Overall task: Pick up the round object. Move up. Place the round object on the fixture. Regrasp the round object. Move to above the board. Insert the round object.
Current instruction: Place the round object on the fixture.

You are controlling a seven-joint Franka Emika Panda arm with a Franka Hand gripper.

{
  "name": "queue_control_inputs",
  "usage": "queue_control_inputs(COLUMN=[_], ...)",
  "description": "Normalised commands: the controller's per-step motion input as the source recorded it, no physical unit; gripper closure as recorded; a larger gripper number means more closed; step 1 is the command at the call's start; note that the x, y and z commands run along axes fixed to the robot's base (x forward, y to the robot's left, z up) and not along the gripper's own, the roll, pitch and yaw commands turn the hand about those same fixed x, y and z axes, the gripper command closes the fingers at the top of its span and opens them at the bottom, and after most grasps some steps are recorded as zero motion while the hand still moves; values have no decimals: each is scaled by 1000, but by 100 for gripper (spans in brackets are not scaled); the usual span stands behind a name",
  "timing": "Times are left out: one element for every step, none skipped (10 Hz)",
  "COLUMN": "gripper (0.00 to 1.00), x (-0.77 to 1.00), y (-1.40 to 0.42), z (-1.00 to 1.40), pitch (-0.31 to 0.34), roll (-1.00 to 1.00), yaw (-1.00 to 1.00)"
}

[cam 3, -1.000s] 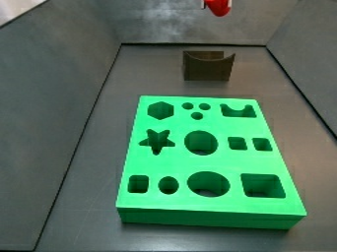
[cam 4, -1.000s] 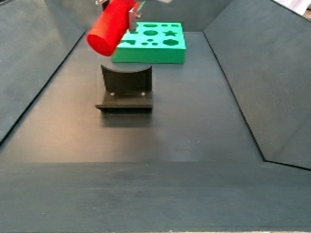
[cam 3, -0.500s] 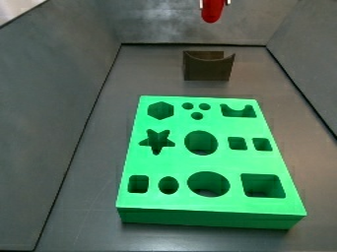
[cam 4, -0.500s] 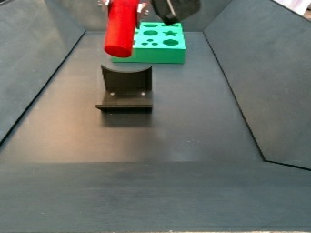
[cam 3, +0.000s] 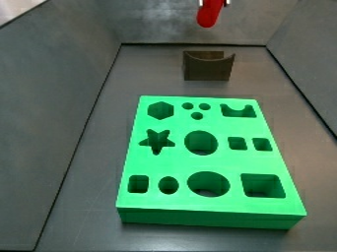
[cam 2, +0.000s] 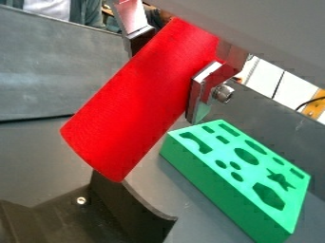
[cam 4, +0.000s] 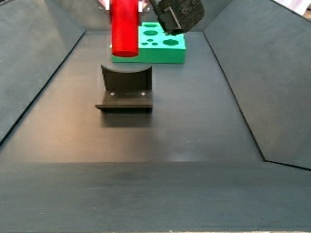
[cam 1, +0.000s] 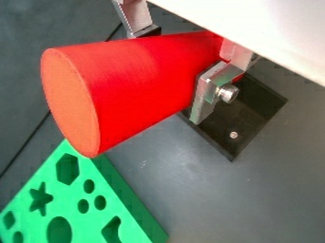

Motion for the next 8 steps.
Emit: queue_control_inputs(gripper=[100,100,100,100,100,100,100,100], x=[70,132,141,167,184,193,208,219], y=[33,133,137,141,138,139,144,142], z=[-1,-1000,-1000,-1000,-1000,-1000,-1000,-1000], pitch=[202,349,323,308,265,230,160,95], roll=[-169,-1000,-1000,-920,-765,-658,-435,-261], yaw=[-164,-54,-63,-167,-210,-235,-258,-260])
